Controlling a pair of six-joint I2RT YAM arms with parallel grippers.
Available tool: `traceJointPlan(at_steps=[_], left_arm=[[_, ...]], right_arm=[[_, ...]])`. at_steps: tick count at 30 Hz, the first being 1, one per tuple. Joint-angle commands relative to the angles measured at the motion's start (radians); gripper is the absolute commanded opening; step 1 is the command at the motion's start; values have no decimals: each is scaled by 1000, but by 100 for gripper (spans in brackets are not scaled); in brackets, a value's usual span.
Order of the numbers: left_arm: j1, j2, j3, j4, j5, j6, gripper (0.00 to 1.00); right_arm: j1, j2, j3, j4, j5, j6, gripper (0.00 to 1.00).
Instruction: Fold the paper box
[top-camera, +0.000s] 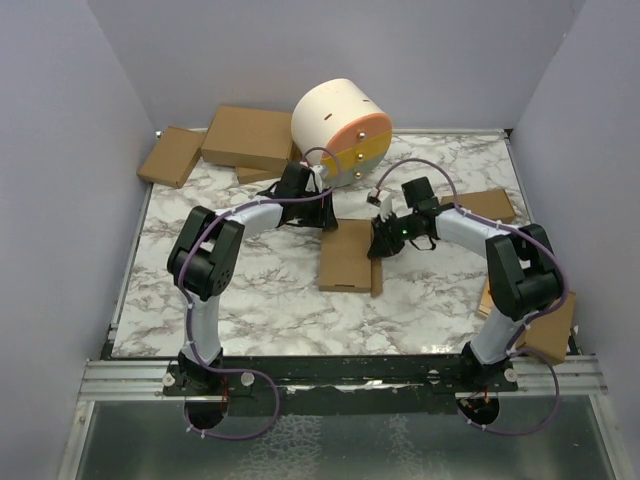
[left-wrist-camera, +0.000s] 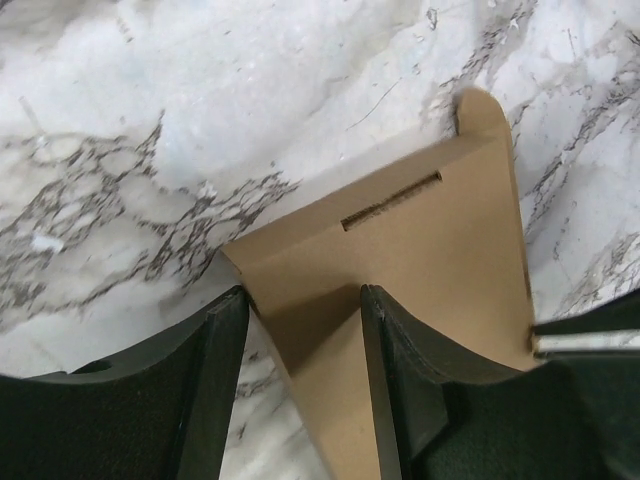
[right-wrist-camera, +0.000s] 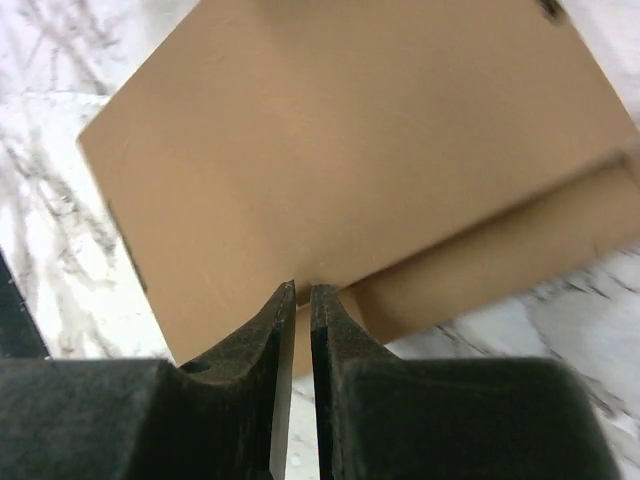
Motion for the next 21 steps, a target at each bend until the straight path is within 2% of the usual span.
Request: traceJointPlan(at_steps=[1, 7, 11, 17, 19, 21], left_arm=[[3, 63, 87, -1, 130, 24, 52], [3, 67, 122, 31, 165, 33, 52], [3, -20, 80, 56, 87, 62, 53], [12, -278, -133, 137, -67, 106, 54], [18, -379, -230, 180, -97, 109, 56], [23, -471, -329, 219, -117, 104, 59]], right_arm=[[53, 10, -8, -29, -97, -32, 13], [104, 3, -1, -52, -204, -73, 16], [102, -50, 14, -84, -220, -133, 21], [91, -192, -26, -79, -310, -249, 35], [81, -223, -51, -24, -336, -214, 40], [61, -210, -73, 49, -358, -99, 41]])
